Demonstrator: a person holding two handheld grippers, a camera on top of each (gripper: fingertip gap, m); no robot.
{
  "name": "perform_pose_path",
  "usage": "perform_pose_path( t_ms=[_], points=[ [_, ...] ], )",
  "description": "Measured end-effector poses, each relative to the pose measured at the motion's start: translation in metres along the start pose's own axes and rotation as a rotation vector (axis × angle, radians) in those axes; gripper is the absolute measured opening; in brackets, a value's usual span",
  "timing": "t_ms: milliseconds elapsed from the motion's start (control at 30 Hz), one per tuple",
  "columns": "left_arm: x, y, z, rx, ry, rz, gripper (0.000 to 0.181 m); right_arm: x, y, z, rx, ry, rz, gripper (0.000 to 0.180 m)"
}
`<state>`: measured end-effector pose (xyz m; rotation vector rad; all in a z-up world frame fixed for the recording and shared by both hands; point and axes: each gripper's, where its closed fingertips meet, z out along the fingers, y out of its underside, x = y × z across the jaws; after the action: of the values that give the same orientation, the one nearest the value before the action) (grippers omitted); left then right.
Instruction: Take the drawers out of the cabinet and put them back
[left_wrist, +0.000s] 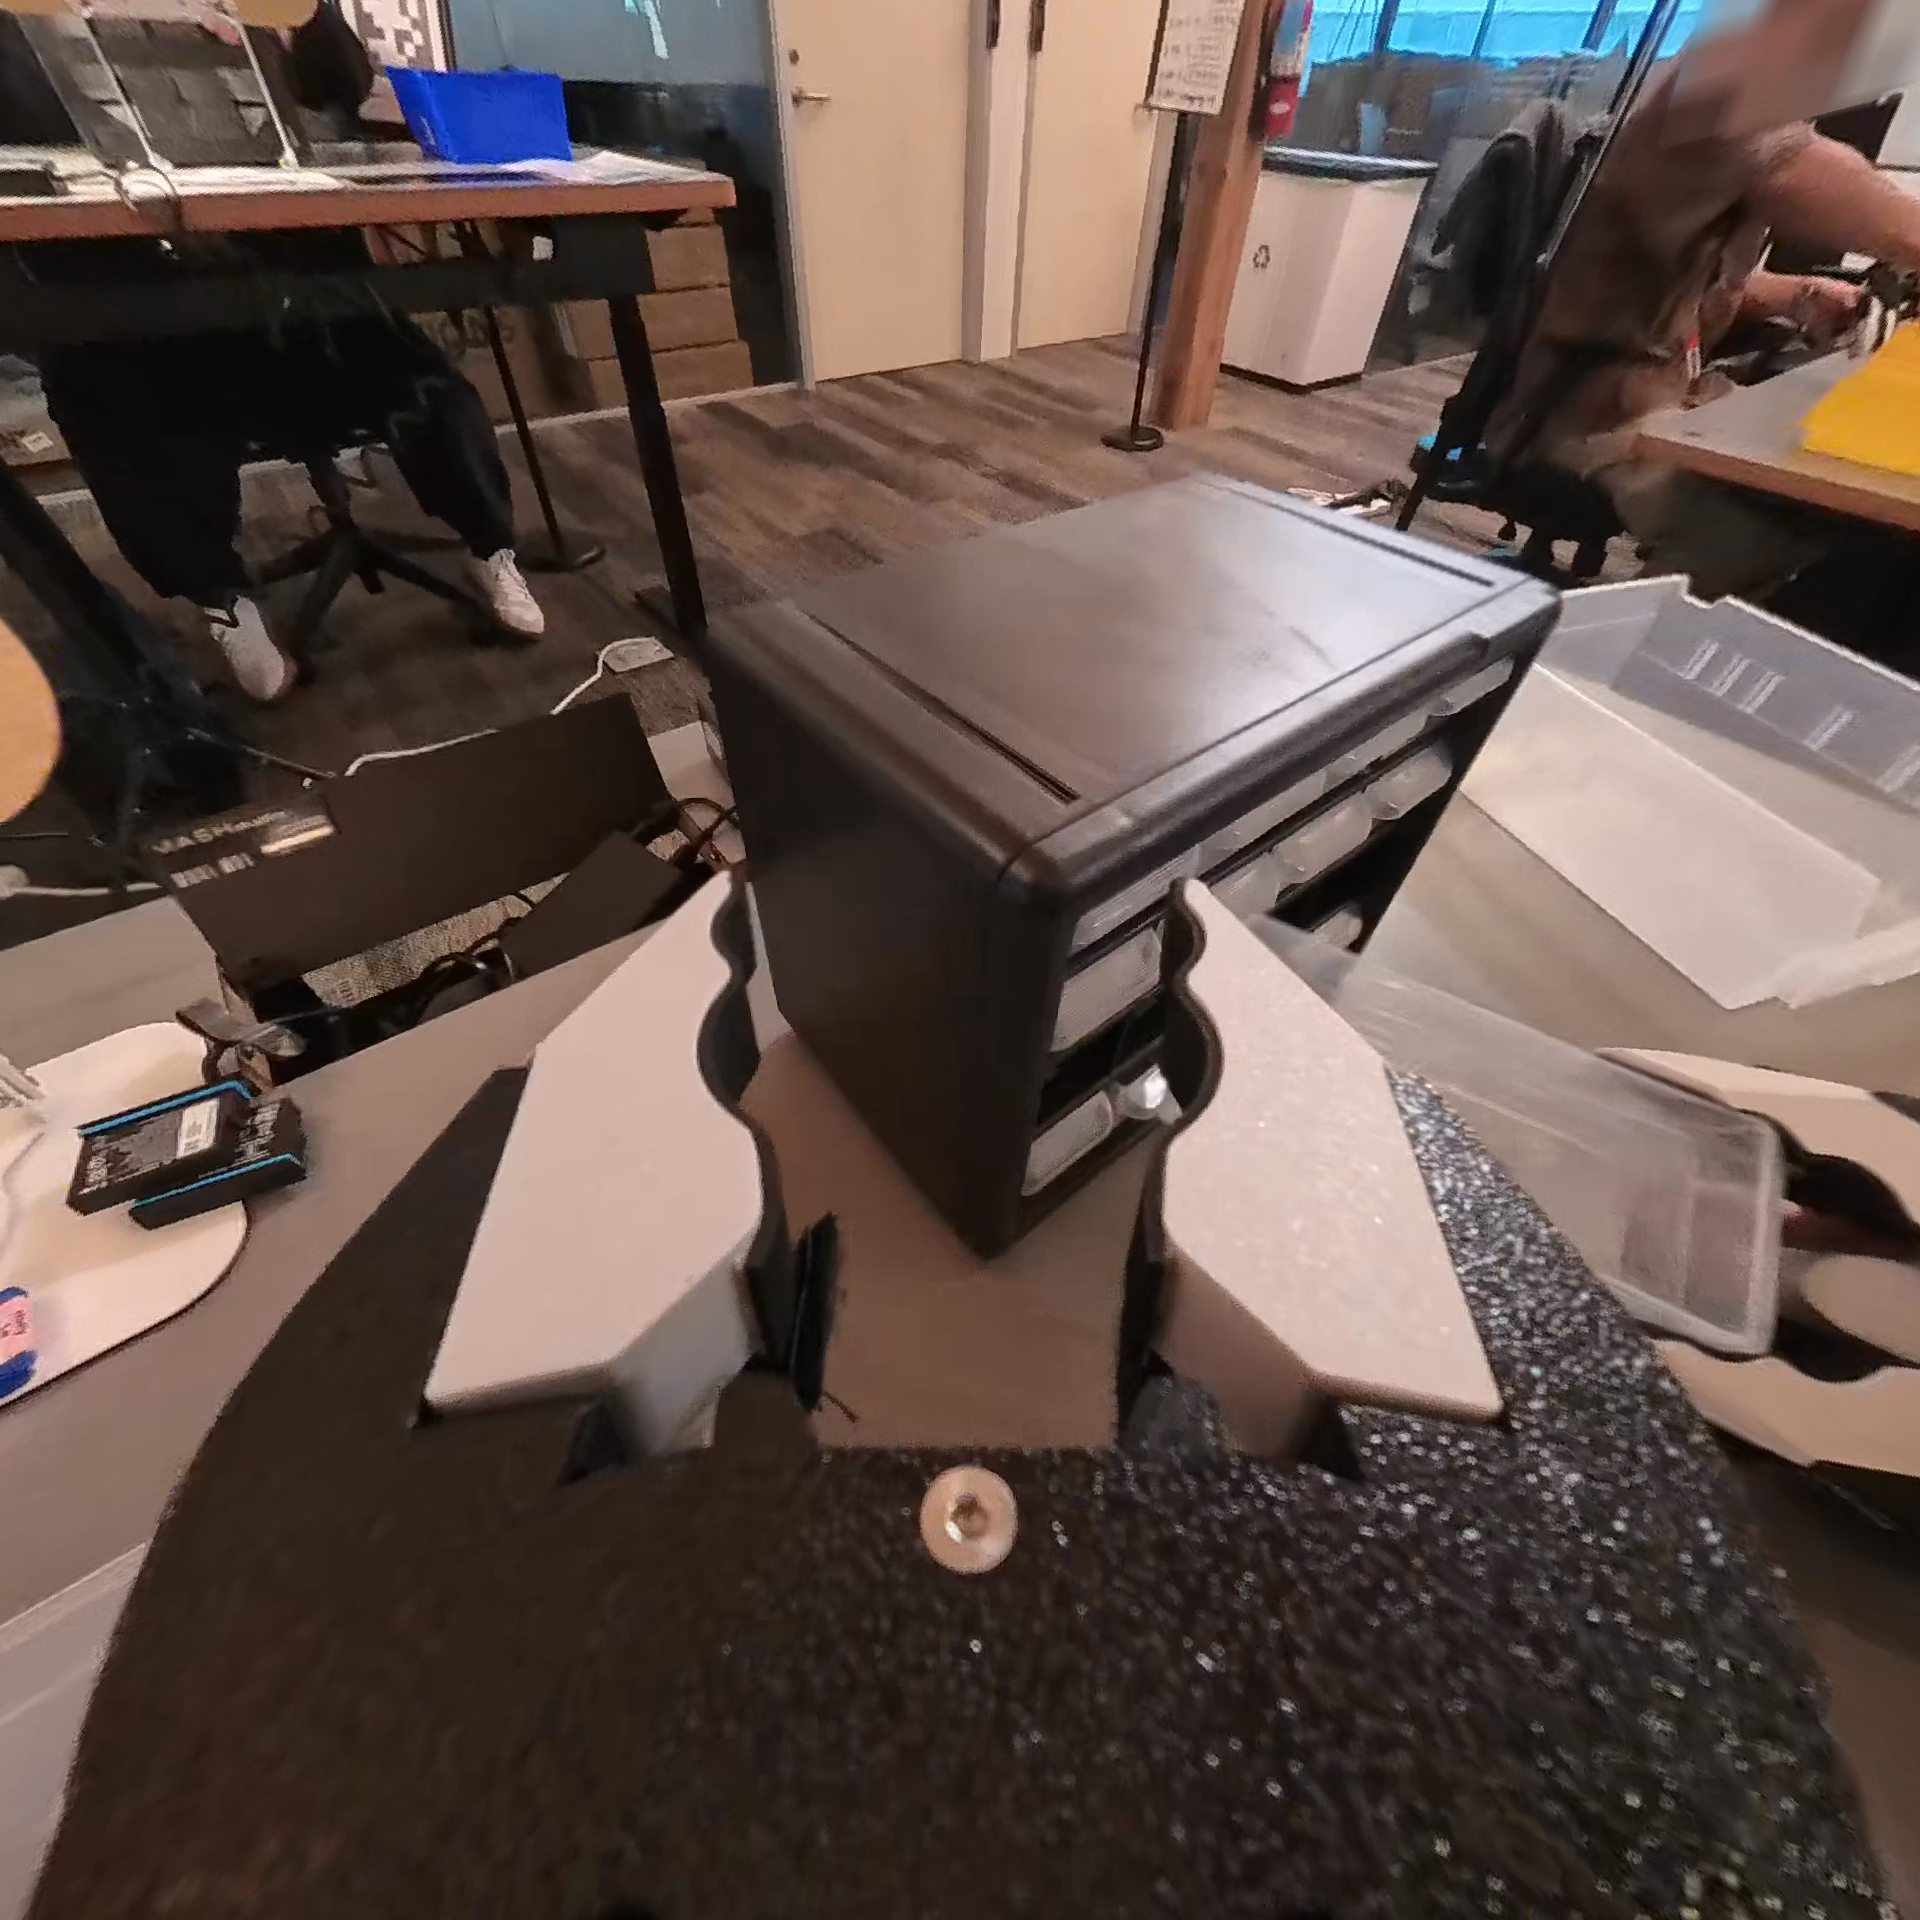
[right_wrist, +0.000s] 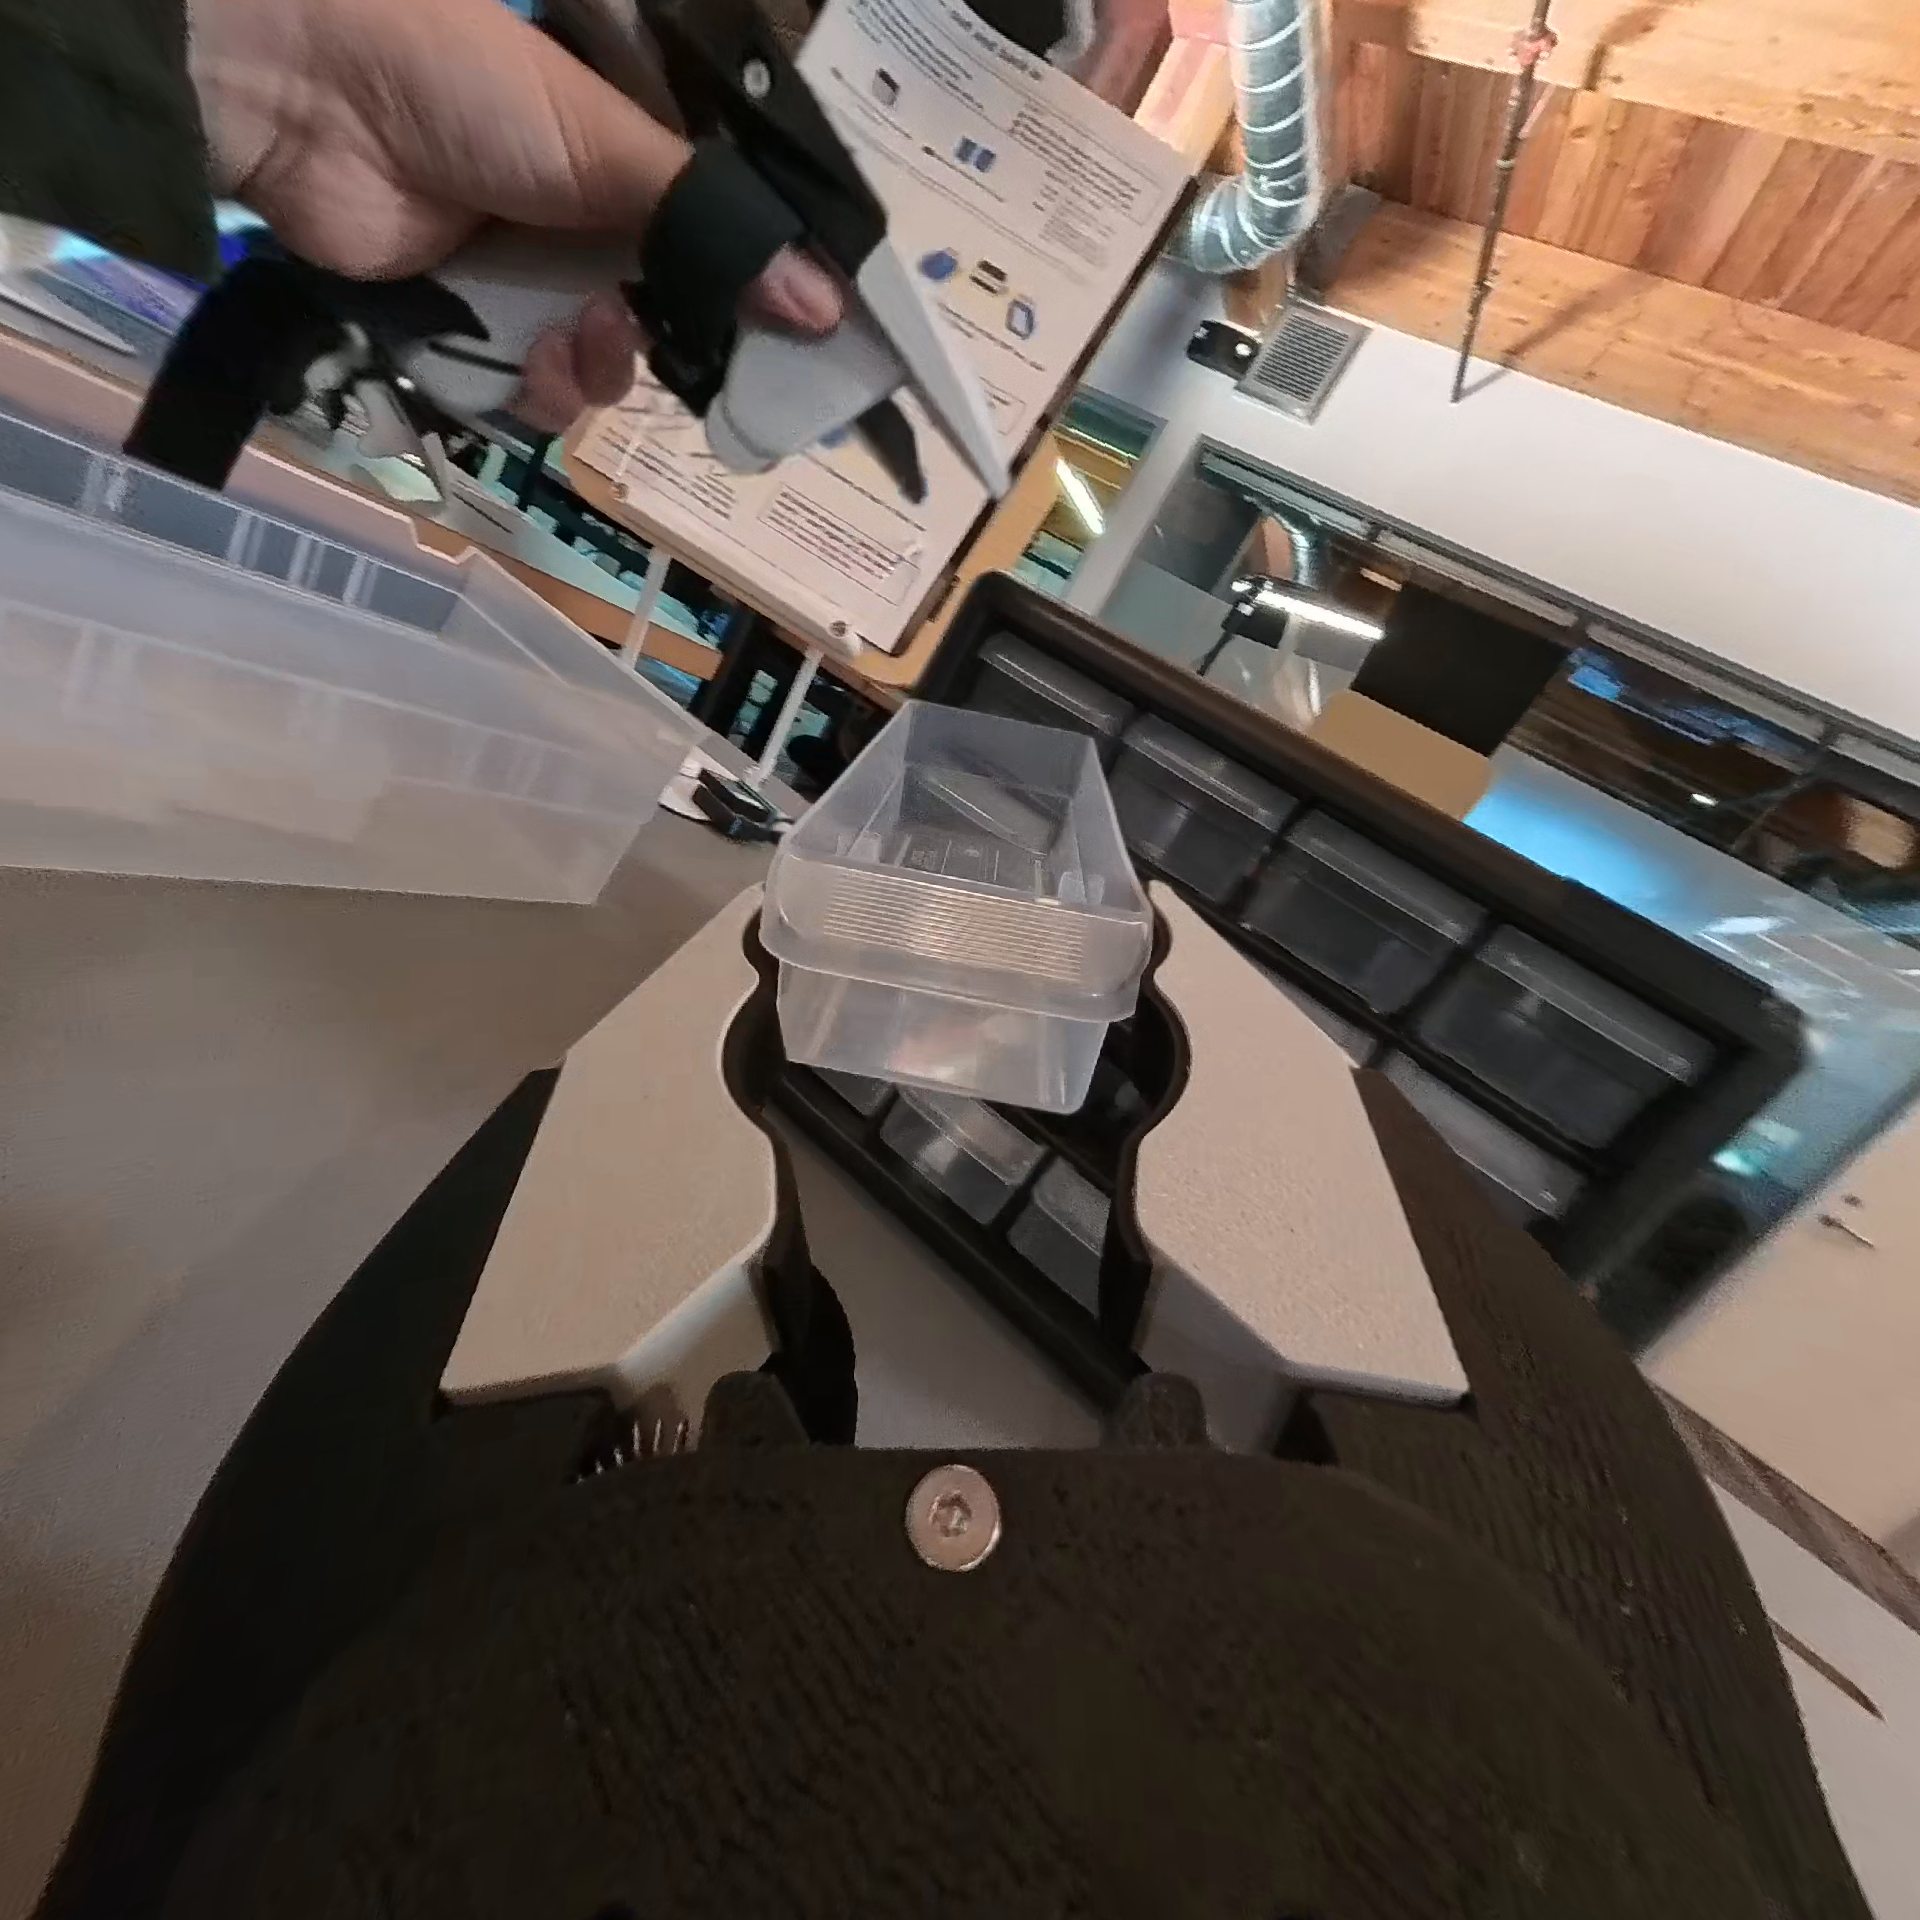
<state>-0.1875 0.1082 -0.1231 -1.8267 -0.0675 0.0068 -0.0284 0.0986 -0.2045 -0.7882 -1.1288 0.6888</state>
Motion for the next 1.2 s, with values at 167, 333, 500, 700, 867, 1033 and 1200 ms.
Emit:
perform_pose_path(
  t_ms=[167, 333, 500, 700, 867, 1033, 1200],
  points=[
    [0.009, 0.019, 0.029, -0.059, 0.048, -0.008, 0.063, 0.029, 0.009, -0.023, -0.037, 0.119, 0.011, 0.066],
    [0.019, 0.027, 0.045, -0.07, 0.062, -0.021, 0.065, 0.055, 0.022, -0.041, -0.072, 0.201, 0.063, 0.066],
    [0.022, 0.032, 0.054, -0.082, 0.047, -0.019, 0.066, 0.075, 0.031, -0.055, -0.107, 0.258, 0.04, 0.066],
    [0.028, 0.034, 0.052, -0.135, 0.051, -0.005, 0.073, 0.099, 0.045, -0.066, -0.133, 0.31, 0.055, 0.066],
    [0.041, 0.039, 0.048, -0.184, 0.03, 0.069, 0.079, 0.095, 0.041, -0.066, -0.119, 0.297, 0.051, 0.066],
    [0.064, 0.044, 0.045, -0.24, 0.036, 0.16, 0.081, 0.094, 0.037, -0.068, -0.104, 0.296, 0.077, 0.066],
    [0.096, 0.042, 0.046, -0.217, 0.127, 0.155, 0.062, 0.096, 0.03, -0.078, -0.092, 0.329, 0.104, 0.066]
  ],
)
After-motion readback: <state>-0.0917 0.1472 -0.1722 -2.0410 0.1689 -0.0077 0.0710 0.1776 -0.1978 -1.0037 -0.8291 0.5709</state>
